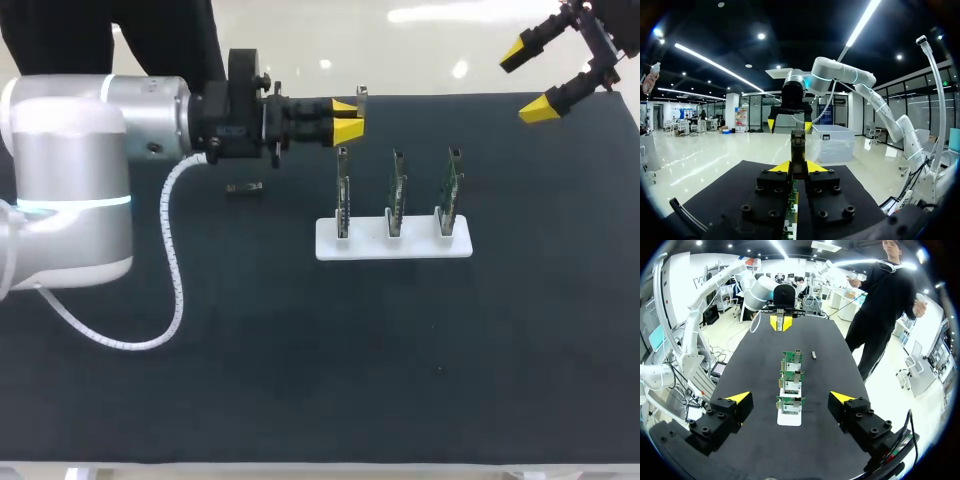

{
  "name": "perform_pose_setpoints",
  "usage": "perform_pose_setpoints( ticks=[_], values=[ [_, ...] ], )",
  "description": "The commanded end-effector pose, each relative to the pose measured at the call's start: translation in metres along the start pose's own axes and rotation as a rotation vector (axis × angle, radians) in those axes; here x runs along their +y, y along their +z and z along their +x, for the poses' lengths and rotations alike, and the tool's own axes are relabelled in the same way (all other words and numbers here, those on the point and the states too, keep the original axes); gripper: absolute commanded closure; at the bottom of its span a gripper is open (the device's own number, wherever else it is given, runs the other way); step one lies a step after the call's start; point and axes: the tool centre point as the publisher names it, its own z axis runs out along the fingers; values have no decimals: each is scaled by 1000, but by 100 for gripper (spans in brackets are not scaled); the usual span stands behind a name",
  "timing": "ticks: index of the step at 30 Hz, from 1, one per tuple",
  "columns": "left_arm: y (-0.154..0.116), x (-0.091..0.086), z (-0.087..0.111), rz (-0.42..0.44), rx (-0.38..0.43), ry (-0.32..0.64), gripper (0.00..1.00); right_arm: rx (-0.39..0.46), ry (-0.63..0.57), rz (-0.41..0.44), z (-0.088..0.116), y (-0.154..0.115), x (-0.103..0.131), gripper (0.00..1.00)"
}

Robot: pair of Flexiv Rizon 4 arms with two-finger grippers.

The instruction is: Pick up the optical module with the left hand, and insert it into the network port with the right hand.

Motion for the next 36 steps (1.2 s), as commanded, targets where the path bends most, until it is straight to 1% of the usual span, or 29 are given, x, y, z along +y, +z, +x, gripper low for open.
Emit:
perform_pose_setpoints(
  ticks=[1, 8, 11, 12, 15, 24, 26, 32, 35, 36],
  values=[
    [1, -1, 1, -7, -2, 2, 100, -2, -1, 0, 0, 0, 0, 0],
    [1, -1, 1, -7, -2, 2, 100, -2, -1, 0, 0, 0, 0, 0],
    [1, -1, 1, -7, -2, 2, 100, -35, 12, -24, -4, -3, -4, 0],
    [1, -1, 1, -7, -2, 2, 100, -32, 13, -33, -7, -3, -6, 0],
    [1, -1, 1, -7, -2, 2, 100, 13, 4, -41, -22, 0, -10, 0],
    [1, -1, 1, -7, -2, 2, 100, 50, 22, -4, -71, 29, -13, 0],
    [1, -1, 1, -7, -2, 2, 100, 43, 47, -1, -83, 34, -12, 0],
    [1, -1, 1, -7, -2, 2, 100, 68, 102, 20, -119, 49, -5, 0],
    [1, -1, 1, -7, -2, 2, 100, 75, 127, 35, -133, 57, 0, 0],
    [1, -1, 1, -7, -2, 2, 100, 92, 124, 44, -138, 59, 2, 0]
  ],
)
